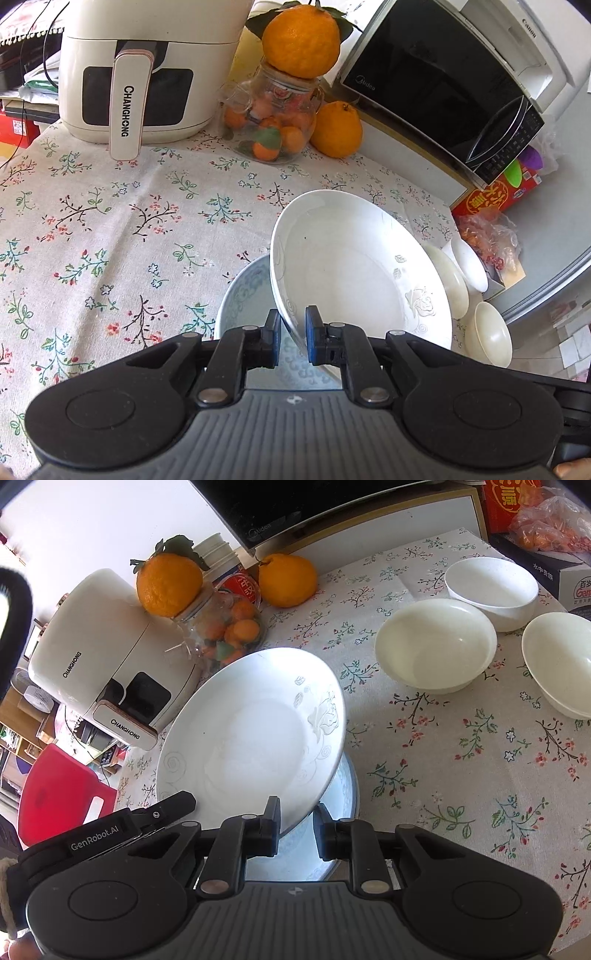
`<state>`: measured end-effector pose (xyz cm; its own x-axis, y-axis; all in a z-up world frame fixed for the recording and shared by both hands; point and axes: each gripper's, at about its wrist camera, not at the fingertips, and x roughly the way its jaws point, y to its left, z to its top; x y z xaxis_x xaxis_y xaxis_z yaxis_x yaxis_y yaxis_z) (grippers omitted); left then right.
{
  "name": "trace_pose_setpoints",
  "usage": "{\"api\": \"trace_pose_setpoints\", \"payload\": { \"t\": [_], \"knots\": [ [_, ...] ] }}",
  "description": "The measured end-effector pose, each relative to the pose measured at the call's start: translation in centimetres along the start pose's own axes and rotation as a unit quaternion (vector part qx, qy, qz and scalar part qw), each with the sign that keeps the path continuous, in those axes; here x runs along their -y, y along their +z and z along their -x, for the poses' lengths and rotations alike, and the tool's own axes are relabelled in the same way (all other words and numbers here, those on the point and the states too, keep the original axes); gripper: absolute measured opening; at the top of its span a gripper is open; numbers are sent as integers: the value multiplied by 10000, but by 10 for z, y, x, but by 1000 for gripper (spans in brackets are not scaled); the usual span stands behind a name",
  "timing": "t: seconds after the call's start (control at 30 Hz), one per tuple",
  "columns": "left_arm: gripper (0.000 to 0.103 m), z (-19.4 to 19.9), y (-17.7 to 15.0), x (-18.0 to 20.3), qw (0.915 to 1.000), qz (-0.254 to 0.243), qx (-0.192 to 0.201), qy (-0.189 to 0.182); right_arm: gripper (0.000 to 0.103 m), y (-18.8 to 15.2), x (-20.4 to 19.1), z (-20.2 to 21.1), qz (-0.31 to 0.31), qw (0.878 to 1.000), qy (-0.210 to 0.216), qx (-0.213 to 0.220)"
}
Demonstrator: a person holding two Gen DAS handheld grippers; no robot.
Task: Organize plates and bowls
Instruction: 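Lower the white plate onto the stacked blue-patterned plates with both grippers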
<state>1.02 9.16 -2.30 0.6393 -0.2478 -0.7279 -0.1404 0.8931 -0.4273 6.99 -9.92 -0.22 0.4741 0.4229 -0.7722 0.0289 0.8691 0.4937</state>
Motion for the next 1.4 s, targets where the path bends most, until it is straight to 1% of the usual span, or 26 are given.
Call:
{"api": "trace_pose_setpoints", "payload": {
  "t": [0.23, 0.33, 0.8, 1.4],
  "knots": [
    [11, 8, -6, -8, 9999, -65, -24, 141, 16, -12, -11, -5, 102, 9998, -6, -165],
    [11, 9, -9, -9, 9998, -82, -76, 176, 16, -14, -13, -3, 147, 9997, -37, -172],
    [12, 9, -18, -7, 9985, -273, -289, 372, 17, -23, -11, -7, 204, 9984, -201, -497],
    [13, 8, -22, -7, 9967, -417, -467, 510, 19, -26, -18, -4, 262, 9971, -398, -597]
  ]
}}
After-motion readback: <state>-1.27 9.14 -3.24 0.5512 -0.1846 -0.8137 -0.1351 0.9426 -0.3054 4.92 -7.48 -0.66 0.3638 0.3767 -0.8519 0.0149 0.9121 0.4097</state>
